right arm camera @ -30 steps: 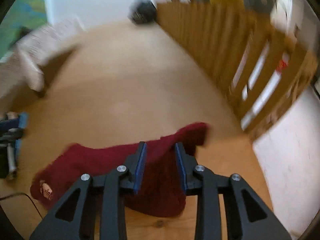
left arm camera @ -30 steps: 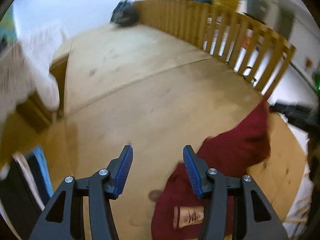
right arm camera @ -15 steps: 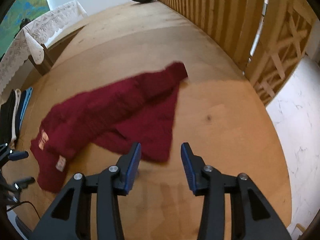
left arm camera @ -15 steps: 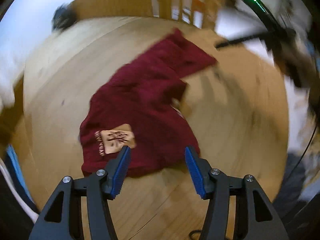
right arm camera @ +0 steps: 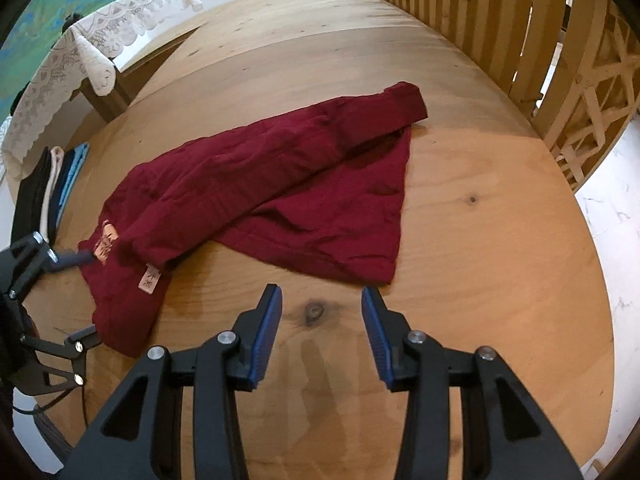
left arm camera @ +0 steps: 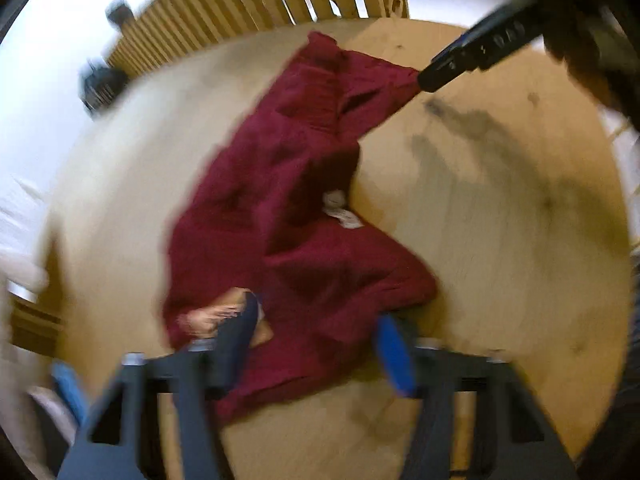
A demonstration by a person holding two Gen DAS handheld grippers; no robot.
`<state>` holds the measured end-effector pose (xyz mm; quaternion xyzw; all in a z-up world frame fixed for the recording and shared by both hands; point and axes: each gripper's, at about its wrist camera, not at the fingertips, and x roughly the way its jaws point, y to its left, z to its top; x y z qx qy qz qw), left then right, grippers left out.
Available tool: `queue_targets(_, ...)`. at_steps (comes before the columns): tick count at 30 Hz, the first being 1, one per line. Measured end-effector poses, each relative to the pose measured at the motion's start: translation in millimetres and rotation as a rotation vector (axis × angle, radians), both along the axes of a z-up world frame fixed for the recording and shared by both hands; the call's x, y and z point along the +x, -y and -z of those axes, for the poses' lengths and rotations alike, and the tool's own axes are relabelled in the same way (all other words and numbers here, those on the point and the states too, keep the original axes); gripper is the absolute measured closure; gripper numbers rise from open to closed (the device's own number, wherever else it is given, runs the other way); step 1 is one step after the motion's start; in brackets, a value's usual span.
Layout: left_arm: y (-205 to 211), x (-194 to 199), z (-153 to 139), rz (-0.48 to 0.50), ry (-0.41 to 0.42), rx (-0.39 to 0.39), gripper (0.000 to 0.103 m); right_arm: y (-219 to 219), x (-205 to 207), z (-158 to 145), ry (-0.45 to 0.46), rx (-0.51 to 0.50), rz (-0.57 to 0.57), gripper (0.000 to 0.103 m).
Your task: Fold clothes
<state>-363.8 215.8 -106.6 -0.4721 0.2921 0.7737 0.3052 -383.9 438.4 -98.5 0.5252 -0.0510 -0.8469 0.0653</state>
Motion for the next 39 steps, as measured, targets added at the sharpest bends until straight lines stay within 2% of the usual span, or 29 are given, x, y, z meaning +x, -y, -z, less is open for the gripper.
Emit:
queue_targets(1,6.4,-8.1,-0.9,-0.029,0.038,0.042,0.091,-2.0,-3.0,0.6,-0.002,-0.002,0.010,0.062)
queue_targets(4,30.5,-27.2,-12.1,-0.111,0.090,0.173,0.095,-10.6,-9.1,1.3,-0.004,-0.006,0.035,0.062)
queue_targets(8,80.7,-54.0,-45.3,-0.233,0.173,0.427,0.096,-17.1,-17.2,7.0,0.004,0.017,0.049,0.062)
queue_targets(10,108.3,-69.4,-62.1,-0.297,0.177,0.517,0.096,-13.0,-21.8,11.9,0.005,0.044,0.035,0.062)
queue_targets(13,133.2,-84.9,-72.8,-0.369,0.160,0.555,0.096,-0.1,-27.8,18.8,0.004,0.099,0.007,0.060)
queue_targets(16,147.0,-94.2,-69.2,-0.415,0.188,0.585,0.096,13.6,-31.8,22.0,-0.007,0.154,-0.018,0.059)
queue_targets(18,146.1,-93.8,-61.3,-0.431,0.194,0.584,0.099,18.5,-32.0,21.5,-0.015,0.168,-0.033,0.059)
queue_targets(20,146.9,-90.6,-57.3,-0.437,0.192,0.574,0.099,23.5,-29.0,20.4,-0.018,0.191,-0.064,0.064)
queue_targets(22,149.7,-88.4,-56.9,-0.442,0.181,0.559,0.099,26.5,-22.2,18.9,0.001,0.186,-0.102,0.090)
queue_targets(24,152.9,-86.3,-57.0,-0.444,0.170,0.541,0.099,27.7,-12.3,17.8,0.037,0.179,-0.138,0.090)
queue_targets(26,151.2,-78.2,-57.6,-0.405,0.183,0.513,0.098,28.8,-0.1,15.2,0.069,0.203,-0.166,0.090)
queue_targets(27,147.8,-72.1,-56.8,-0.382,0.200,0.497,0.092,27.2,5.5,10.9,0.067,0.194,-0.165,0.088)
queue_targets(28,142.8,-65.1,-55.0,-0.362,0.221,0.482,0.079,25.5,11.1,6.5,0.065,0.185,-0.164,0.083)
queue_targets(29,135.8,-56.6,-52.6,-0.336,0.243,0.465,0.074,23.0,15.4,0.7,0.053,0.178,-0.155,0.077)
queue_targets(31,120.7,-43.6,-46.6,-0.292,0.266,0.417,0.071,17.4,14.9,-14.5,-0.010,0.191,-0.121,0.050)
queue_targets(32,112.2,-37.5,-42.4,-0.274,0.271,0.381,0.071,14.5,11.7,-20.7,-0.044,0.209,-0.105,0.046)
queue_targets(35,93.1,-25.3,-34.3,-0.248,0.221,0.269,0.070,3.5,-1.2,-31.6,-0.099,0.243,-0.062,0.044)
queue_targets(39,70.4,-14.0,-28.2,-0.208,0.135,0.158,0.059,-9.6,-19.3,-31.4,-0.098,0.248,-0.032,0.044)
